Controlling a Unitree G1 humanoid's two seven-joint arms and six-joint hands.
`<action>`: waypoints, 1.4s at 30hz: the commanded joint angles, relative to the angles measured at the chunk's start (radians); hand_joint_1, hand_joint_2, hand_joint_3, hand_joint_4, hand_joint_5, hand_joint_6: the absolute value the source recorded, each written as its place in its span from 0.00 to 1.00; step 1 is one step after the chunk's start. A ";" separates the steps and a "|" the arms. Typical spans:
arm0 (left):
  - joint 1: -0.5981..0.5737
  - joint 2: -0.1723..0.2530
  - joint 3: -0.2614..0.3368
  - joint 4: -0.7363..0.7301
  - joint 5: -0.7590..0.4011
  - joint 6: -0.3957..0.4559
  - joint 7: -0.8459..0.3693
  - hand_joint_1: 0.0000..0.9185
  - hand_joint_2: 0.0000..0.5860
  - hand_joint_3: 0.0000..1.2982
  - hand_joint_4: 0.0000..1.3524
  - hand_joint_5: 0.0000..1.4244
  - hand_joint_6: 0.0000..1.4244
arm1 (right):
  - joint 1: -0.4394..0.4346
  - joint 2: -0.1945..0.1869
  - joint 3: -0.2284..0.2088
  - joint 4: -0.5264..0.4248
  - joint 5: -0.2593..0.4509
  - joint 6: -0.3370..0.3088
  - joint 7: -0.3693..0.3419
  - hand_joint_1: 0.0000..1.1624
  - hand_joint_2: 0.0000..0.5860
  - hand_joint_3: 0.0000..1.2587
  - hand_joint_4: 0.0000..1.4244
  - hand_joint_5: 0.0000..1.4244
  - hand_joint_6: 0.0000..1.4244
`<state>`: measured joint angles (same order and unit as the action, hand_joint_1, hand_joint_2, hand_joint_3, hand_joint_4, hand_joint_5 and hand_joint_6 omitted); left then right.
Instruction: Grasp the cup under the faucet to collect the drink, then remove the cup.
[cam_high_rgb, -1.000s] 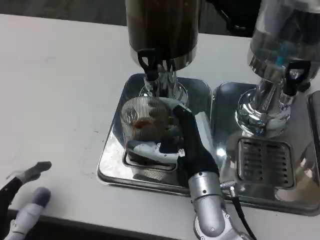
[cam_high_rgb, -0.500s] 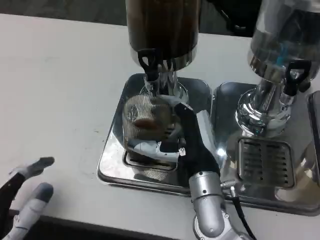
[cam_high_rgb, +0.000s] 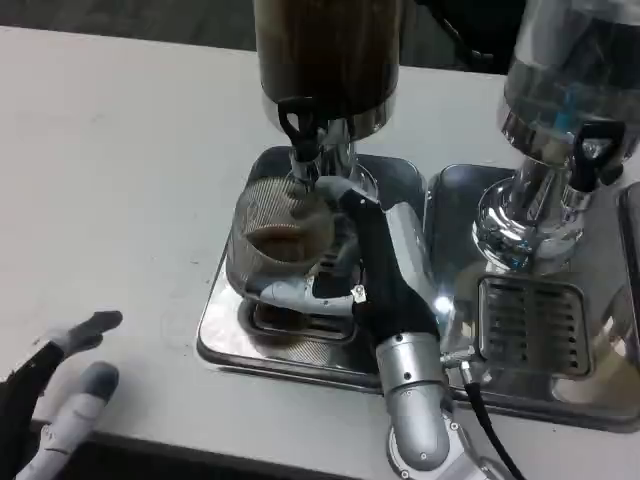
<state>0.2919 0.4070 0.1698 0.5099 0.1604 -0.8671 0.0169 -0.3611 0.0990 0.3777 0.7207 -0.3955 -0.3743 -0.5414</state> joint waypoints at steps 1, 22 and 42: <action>-0.007 -0.007 -0.008 0.009 -0.007 0.009 -0.009 0.00 0.26 0.25 0.17 0.16 0.03 | 0.049 0.063 0.004 -0.045 0.000 0.013 0.002 0.90 0.21 0.54 0.51 0.61 0.86; -0.035 -0.017 -0.038 0.029 -0.001 -0.001 -0.016 0.00 0.26 0.24 0.16 0.16 0.03 | 0.179 -0.014 0.014 -0.429 -0.055 0.347 0.167 0.86 0.21 0.58 0.56 0.65 0.91; -0.068 -0.011 -0.070 0.035 0.067 -0.019 0.011 0.00 0.25 0.23 0.14 0.16 0.03 | 0.296 -0.062 -0.002 -0.704 -0.116 0.501 0.268 0.83 0.22 0.60 0.58 0.67 0.93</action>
<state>0.2297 0.3871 0.1031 0.5452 0.2073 -0.8691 0.0124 -0.0690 0.0323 0.3795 0.0700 -0.5065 0.1266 -0.2771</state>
